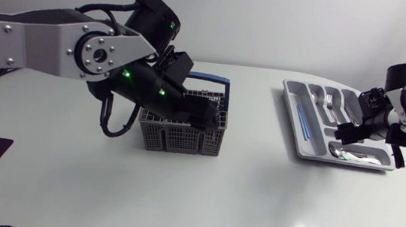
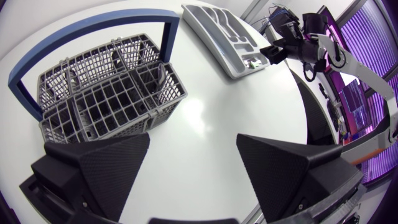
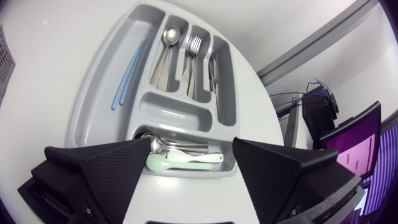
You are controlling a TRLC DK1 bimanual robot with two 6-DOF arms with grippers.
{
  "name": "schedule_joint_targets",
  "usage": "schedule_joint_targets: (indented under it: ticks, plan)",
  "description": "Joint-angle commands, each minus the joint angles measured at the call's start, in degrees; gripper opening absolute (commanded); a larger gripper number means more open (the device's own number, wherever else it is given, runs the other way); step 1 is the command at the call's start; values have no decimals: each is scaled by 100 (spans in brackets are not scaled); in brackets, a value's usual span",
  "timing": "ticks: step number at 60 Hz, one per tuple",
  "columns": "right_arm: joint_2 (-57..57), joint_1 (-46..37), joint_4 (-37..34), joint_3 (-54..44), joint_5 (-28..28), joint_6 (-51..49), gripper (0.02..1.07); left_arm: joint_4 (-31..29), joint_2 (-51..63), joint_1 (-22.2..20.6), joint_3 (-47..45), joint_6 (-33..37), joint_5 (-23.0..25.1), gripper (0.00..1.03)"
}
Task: Unload the cutlery basket into the drawer organizer.
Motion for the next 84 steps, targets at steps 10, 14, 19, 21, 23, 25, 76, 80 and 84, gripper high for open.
schedule_joint_targets:
  ticks: [10, 14, 19, 21, 23, 25, 76, 80, 84]
  plan:
    - [-941, -88, -318, 188, -818, 746, 102, 39, 451, 39, 452, -113, 47, 98]
    - [-1196, -132, -388, 153, -1240, 966, 102, 39, 556, 57, 540, -104, 47, 98]
    - [-1380, -123, -415, 47, -1583, 1142, 102, 109, 670, 83, 619, -96, 38, 98]
    - [-1433, -105, -432, -5, -1741, 1203, 102, 153, 741, 101, 663, -78, 38, 98]
    - [-1450, -70, -441, -49, -1838, 1265, 102, 179, 793, 110, 689, -43, 38, 98]
    - [-1459, -9, -441, -102, -1864, 1326, 102, 214, 890, 136, 742, -17, 38, 98]
    - [-1802, 1064, 16, -1148, -2330, 1660, 102, 513, 1848, 294, 1559, 959, -41, 60]
    - [-1837, 1116, 42, -1201, -2383, 1678, 102, 478, 1892, 294, 1594, 1021, -41, 59]
    - [-1872, 1213, 78, -1236, -2400, 1704, 102, 443, 1936, 294, 1621, 1073, -41, 59]
